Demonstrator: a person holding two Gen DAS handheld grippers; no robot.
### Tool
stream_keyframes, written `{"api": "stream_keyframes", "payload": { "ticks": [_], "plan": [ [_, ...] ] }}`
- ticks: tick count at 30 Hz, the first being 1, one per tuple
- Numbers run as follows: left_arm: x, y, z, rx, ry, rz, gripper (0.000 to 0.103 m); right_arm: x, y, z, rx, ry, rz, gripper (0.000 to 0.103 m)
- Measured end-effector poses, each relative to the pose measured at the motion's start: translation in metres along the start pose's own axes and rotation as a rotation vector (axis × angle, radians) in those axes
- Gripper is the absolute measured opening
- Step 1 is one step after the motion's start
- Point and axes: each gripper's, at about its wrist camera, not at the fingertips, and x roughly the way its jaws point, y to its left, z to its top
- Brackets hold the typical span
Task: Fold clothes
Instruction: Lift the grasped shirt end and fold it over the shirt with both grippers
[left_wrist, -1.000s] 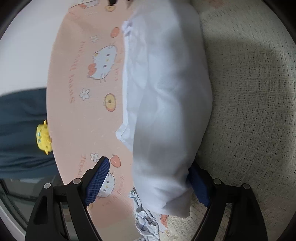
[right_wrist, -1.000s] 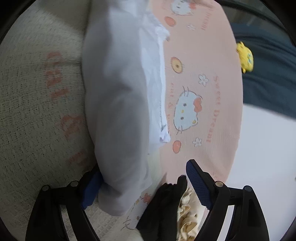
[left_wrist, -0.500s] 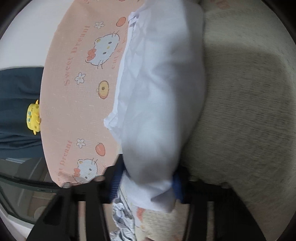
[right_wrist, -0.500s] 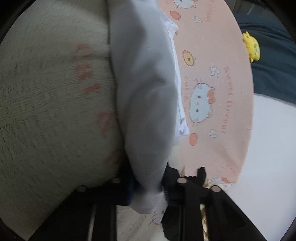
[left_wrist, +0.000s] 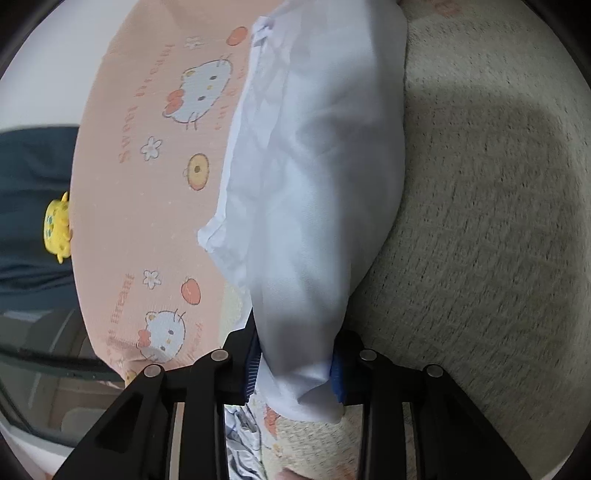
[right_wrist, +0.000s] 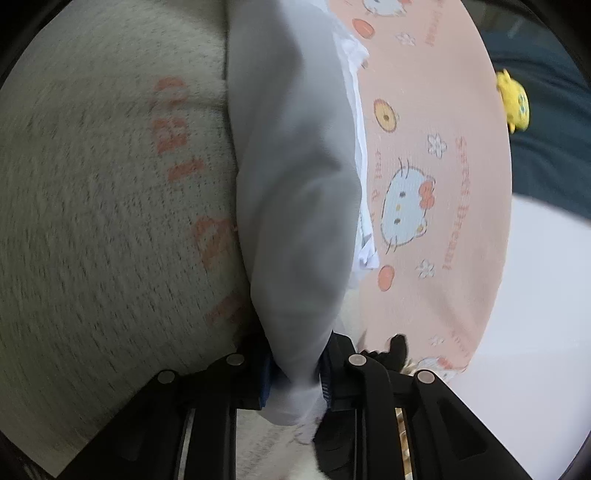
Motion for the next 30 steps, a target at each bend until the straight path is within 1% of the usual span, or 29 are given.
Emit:
{"api": "stream_keyframes", "payload": {
  "ticks": [3,7,11,14,18,22,24,28,30],
  "plan": [
    [-0.006,-0.002,-0.006,0.033,-0.003,0.002,0.026,-0.006,0.004,-0.007,-0.051,-0.018,-0.046,0.018],
    [-0.024,-0.014,-0.021,0.072,-0.009,0.003,0.026,-0.02,0.006,-0.019,-0.078,-0.061,-0.056,0.017],
    [-0.041,-0.021,-0.028,0.069,-0.012,-0.032,0.026,-0.042,0.005,-0.028,-0.053,-0.077,-0.008,0.017],
    [-0.052,-0.028,-0.033,0.088,-0.008,-0.046,0.026,-0.055,0.008,-0.033,-0.052,-0.081,0.035,0.017],
    [-0.065,-0.034,-0.036,0.1,-0.006,-0.067,0.026,-0.059,0.01,-0.038,-0.079,-0.084,0.042,0.017],
    [-0.075,-0.035,-0.036,0.084,0.006,-0.105,0.026,-0.065,0.003,-0.042,-0.05,-0.069,0.09,0.017],
    [-0.085,-0.041,-0.037,0.091,0.004,-0.113,0.026,-0.069,0.002,-0.046,-0.036,-0.059,0.116,0.018],
    [-0.106,-0.053,-0.04,0.116,-0.006,-0.141,0.026,-0.082,0.005,-0.057,-0.052,-0.08,0.138,0.018],
    [-0.114,-0.053,-0.041,0.126,-0.013,-0.163,0.026,-0.083,0.002,-0.055,-0.065,-0.09,0.155,0.018]
  ]
}}
